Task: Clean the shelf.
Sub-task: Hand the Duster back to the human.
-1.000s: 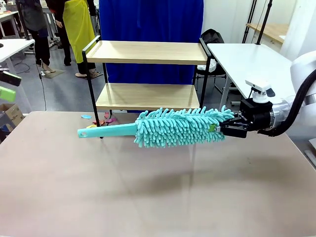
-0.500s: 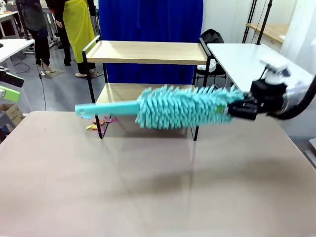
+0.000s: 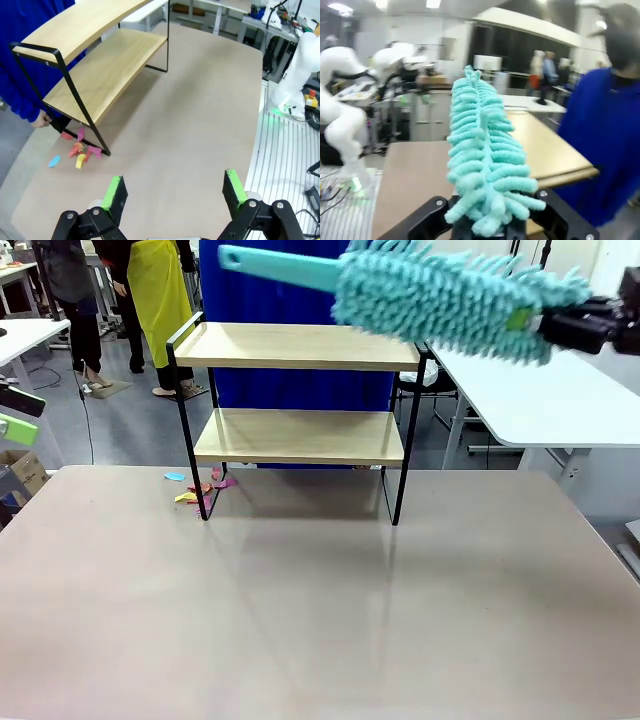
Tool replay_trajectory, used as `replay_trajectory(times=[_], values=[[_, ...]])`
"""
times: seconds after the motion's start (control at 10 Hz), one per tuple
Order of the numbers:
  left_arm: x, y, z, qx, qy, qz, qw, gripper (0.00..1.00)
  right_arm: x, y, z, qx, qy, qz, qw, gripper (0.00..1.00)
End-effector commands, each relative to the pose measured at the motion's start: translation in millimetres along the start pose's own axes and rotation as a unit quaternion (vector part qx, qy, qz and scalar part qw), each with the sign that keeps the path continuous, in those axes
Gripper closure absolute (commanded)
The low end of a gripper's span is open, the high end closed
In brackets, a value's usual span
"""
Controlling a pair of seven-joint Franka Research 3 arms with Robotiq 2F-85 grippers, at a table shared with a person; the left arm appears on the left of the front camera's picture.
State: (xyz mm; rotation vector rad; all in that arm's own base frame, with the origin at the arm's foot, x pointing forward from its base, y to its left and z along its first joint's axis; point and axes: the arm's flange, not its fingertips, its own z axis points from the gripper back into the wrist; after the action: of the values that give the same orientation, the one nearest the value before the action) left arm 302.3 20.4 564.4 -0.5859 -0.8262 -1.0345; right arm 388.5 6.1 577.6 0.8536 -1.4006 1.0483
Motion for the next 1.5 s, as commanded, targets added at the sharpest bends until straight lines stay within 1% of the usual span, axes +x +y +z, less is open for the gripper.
replay_trajectory(times=[0.0, 0.1, 0.2, 0.3, 0.4, 0.7, 0.8, 0.9, 1.0, 1.1, 1.2, 1.3, 1.4], values=[[1, 2, -1, -0.006, -0.011, -0.011, 1.0, 0.0, 2, -1, 14, -0.168, -0.002, -0.015, 0.986, 0.83], [1, 2, -1, -0.006, -0.011, -0.011, 1.0, 0.0, 1, -1, 30, -0.23, -0.008, -0.013, 0.973, 0.83], [1, 2, -1, -0.006, -0.011, -0.011, 1.0, 0.0, -4, -3, 45, -0.312, 0.005, -0.01, 0.95, 0.83], [1, 2, -1, -0.006, -0.011, -0.011, 1.0, 0.0, -14, -6, 61, -0.374, 0.015, -0.015, 0.927, 0.83], [1, 2, -1, -0.006, -0.011, -0.011, 1.0, 0.0, -25, -10, 74, -0.41, 0.024, -0.023, 0.912, 0.83], [1, 2, -1, -0.006, -0.011, -0.011, 1.0, 0.0, -61, -12, 105, -0.467, 0.043, -0.029, 0.883, 0.83], [1, 2, -1, -0.006, -0.011, -0.011, 1.0, 0.0, -80, -11, 108, -0.476, 0.06, -0.038, 0.877, 0.83], [1, 2, -1, -0.006, -0.011, -0.011, 1.0, 0.0, -103, -10, 111, -0.467, 0.074, -0.052, 0.88, 0.83], [1, 2, -1, -0.006, -0.011, -0.011, 1.0, 0.0, -124, -8, 113, -0.468, 0.088, -0.058, 0.878, 0.83], [1, 2, -1, -0.006, -0.011, -0.011, 1.0, 0.0, -144, -2, 111, -0.453, 0.094, -0.064, 0.884, 0.83], [1, 2, -1, -0.006, -0.011, -0.011, 1.0, 0.0, -165, 6, 109, -0.451, 0.098, -0.063, 0.885, 0.83], [1, 2, -1, -0.006, -0.011, -0.011, 1.0, 0.0, -178, 11, 111, -0.459, 0.111, -0.064, 0.879, 0.83], [1, 2, -1, -0.006, -0.011, -0.011, 1.0, 0.0, -185, 12, 111, -0.462, 0.107, -0.065, 0.878, 0.83]])
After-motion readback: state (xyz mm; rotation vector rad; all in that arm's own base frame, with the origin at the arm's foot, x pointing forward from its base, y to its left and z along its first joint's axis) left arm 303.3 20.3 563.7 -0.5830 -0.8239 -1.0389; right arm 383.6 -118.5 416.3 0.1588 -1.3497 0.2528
